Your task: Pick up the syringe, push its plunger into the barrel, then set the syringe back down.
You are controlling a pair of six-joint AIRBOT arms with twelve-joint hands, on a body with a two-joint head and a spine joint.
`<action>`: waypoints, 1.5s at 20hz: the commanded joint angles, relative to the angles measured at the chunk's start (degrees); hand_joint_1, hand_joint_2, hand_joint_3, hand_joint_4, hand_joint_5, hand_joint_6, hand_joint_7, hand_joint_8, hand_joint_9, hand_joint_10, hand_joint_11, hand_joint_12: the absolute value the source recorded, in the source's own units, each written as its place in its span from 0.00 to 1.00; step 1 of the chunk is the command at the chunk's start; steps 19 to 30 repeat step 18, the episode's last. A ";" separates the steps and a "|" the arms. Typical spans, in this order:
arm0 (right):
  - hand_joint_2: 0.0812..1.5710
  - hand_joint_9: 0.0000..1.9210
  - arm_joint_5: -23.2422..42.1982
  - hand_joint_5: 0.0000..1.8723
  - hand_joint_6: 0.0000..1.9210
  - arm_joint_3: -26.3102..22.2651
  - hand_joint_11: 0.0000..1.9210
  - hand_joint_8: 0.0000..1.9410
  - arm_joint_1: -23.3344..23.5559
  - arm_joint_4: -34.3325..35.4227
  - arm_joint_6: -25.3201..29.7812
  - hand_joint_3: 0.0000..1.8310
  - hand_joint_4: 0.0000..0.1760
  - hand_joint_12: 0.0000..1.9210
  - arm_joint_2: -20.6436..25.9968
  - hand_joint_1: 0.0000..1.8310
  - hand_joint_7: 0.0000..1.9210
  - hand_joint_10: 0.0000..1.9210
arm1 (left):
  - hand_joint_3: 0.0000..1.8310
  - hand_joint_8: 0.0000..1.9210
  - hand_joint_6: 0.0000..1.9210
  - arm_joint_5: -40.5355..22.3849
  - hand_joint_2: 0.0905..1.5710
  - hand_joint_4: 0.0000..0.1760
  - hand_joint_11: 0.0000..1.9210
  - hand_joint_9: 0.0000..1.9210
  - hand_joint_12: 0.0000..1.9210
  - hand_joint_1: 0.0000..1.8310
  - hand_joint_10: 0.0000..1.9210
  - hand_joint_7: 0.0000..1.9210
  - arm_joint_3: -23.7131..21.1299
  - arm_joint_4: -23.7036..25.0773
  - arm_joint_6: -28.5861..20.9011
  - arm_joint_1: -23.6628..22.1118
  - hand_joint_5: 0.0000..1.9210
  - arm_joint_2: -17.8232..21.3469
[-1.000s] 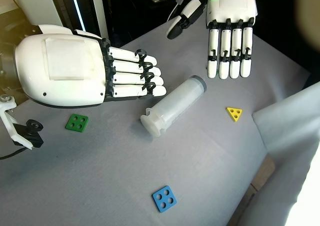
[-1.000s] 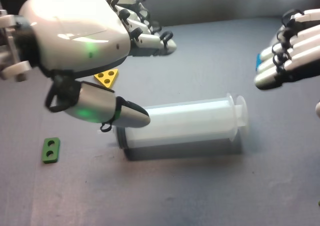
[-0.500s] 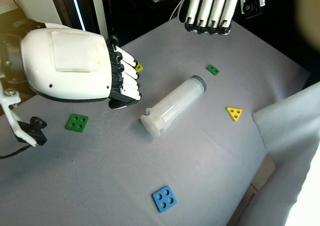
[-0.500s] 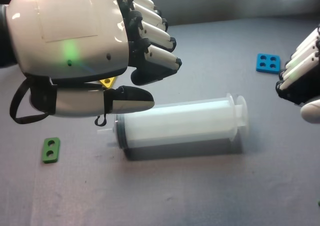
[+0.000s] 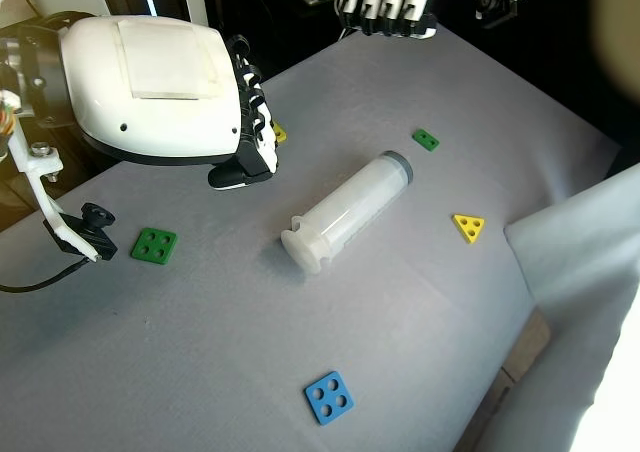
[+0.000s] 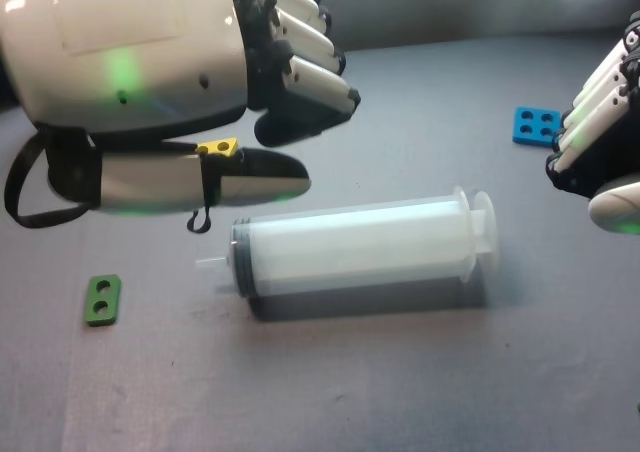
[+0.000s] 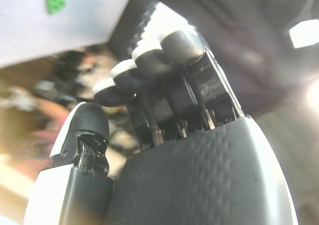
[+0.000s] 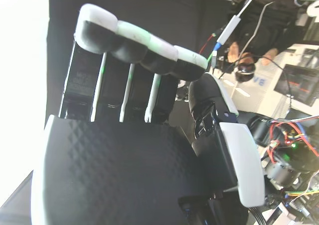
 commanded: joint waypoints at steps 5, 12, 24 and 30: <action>0.97 0.49 2.38 0.50 1.00 -0.14 0.49 1.00 0.65 4.23 0.21 0.00 0.00 1.00 -0.03 0.27 0.51 1.00 | 0.03 1.00 1.00 -4.53 1.00 0.00 0.36 0.36 1.00 0.17 1.00 0.39 -1.25 -3.52 -0.39 0.44 0.37 0.03; 0.97 0.49 2.38 0.49 1.00 -0.16 0.49 1.00 0.67 4.23 0.20 0.00 0.00 1.00 -0.02 0.27 0.50 1.00 | 0.02 1.00 1.00 -5.90 1.00 0.00 0.36 0.35 1.00 0.18 1.00 0.38 -2.49 -3.97 -2.09 1.02 0.37 0.62; 0.98 0.49 2.38 0.49 1.00 -0.49 0.50 1.00 0.68 4.23 0.08 0.00 0.00 1.00 -0.02 0.24 0.50 1.00 | 0.02 1.00 1.00 -6.31 1.00 0.00 0.36 0.36 1.00 0.18 1.00 0.39 -2.81 -3.73 -2.27 1.43 0.36 0.61; 0.98 0.49 2.38 0.49 1.00 -0.49 0.50 1.00 0.68 4.23 0.08 0.00 0.00 1.00 -0.02 0.24 0.50 1.00 | 0.02 1.00 1.00 -6.31 1.00 0.00 0.36 0.36 1.00 0.18 1.00 0.39 -2.81 -3.73 -2.27 1.43 0.36 0.61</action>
